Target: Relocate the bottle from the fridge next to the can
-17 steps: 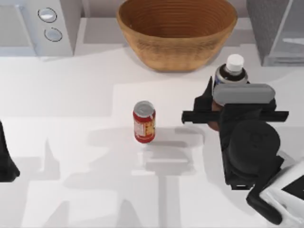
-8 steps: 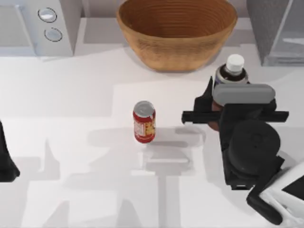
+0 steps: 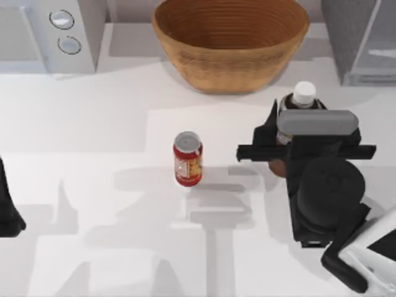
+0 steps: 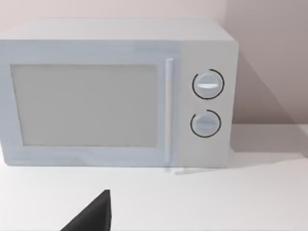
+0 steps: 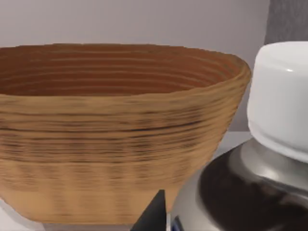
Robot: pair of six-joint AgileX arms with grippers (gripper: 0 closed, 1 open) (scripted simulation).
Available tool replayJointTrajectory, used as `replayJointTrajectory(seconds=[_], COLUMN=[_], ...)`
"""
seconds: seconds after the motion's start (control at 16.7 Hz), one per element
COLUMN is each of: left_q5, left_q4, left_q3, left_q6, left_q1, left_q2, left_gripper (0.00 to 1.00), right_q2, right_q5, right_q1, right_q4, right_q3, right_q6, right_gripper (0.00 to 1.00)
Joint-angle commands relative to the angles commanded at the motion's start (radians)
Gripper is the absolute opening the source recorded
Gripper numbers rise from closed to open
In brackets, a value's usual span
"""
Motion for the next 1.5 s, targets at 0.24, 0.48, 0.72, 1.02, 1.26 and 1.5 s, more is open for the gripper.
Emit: replayJointTrajectory(seconds=[0.24, 0.48, 0.72, 1.02, 1.26, 1.5], left_q5=[0.0, 0.0, 0.0, 0.0, 0.0, 0.0], left_q4=[0.0, 0.0, 0.0, 0.0, 0.0, 0.0], left_q3=[0.0, 0.0, 0.0, 0.0, 0.0, 0.0], left_q6=[0.0, 0.0, 0.0, 0.0, 0.0, 0.0], left_q1=[0.0, 0.0, 0.0, 0.0, 0.0, 0.0], left_q2=[0.0, 0.0, 0.0, 0.0, 0.0, 0.0], left_gripper=[1.0, 1.0, 1.0, 1.0, 1.0, 1.0], right_q2=[0.0, 0.0, 0.0, -0.019, -0.038, -0.046], right_q5=[0.0, 0.0, 0.0, 0.034, 0.067, 0.079], right_q1=[0.0, 0.0, -0.001, 0.033, 0.067, 0.079], right_q4=[0.0, 0.0, 0.0, 0.015, 0.03, 0.036], right_q3=[0.0, 0.0, 0.001, -0.035, -0.071, -0.084], right_q6=[0.0, 0.0, 0.0, 0.001, 0.002, 0.002], right_gripper=[1.0, 1.0, 1.0, 1.0, 1.0, 1.0])
